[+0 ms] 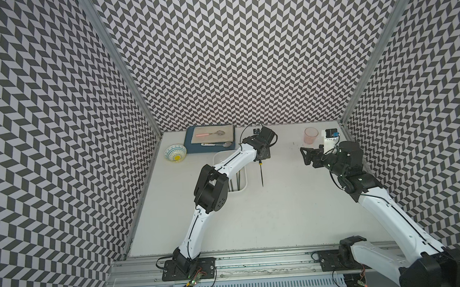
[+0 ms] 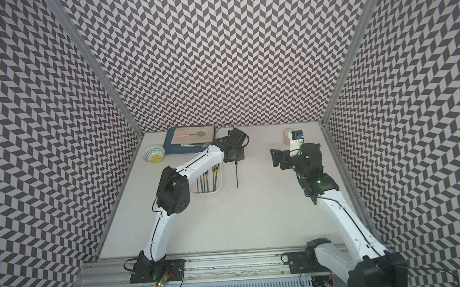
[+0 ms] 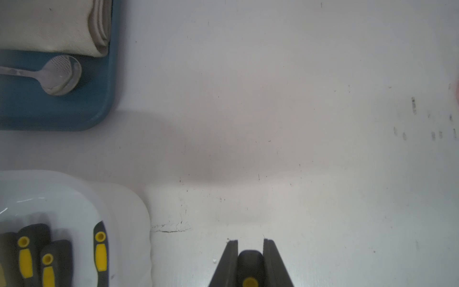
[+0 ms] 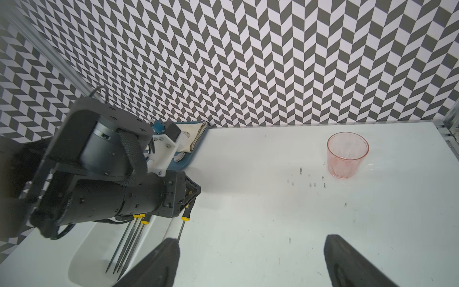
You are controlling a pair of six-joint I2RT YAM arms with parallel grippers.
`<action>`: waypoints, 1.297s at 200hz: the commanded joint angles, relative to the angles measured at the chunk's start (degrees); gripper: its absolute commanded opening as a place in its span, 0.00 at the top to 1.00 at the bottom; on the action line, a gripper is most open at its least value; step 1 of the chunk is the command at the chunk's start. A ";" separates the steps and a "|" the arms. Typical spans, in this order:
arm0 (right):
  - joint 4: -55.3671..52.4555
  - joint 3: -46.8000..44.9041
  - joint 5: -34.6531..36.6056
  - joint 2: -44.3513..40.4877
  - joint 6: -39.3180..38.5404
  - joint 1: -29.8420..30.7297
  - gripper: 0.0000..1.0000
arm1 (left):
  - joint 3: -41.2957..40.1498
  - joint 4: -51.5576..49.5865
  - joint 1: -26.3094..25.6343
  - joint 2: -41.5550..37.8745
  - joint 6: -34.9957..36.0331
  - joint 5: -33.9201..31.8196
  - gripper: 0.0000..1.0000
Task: Take the file tool out of the storage box
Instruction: Place the file tool at the center of the board.
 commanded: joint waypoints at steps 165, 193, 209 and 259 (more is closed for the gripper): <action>2.97 -0.88 -0.85 0.33 0.15 0.25 0.05 | -3.50 4.16 -0.33 6.32 -1.10 0.15 0.99; 3.00 -0.80 -0.81 0.59 0.21 0.28 0.05 | -3.49 3.99 -0.30 6.58 -0.99 -0.16 0.95; 2.99 -0.77 -0.64 0.59 -0.02 0.28 0.05 | -3.49 4.06 -0.35 6.72 -0.99 -0.25 0.91; 2.95 -0.79 -0.42 0.52 -0.12 0.25 0.05 | -3.26 3.81 -0.41 6.65 -0.73 -0.42 0.69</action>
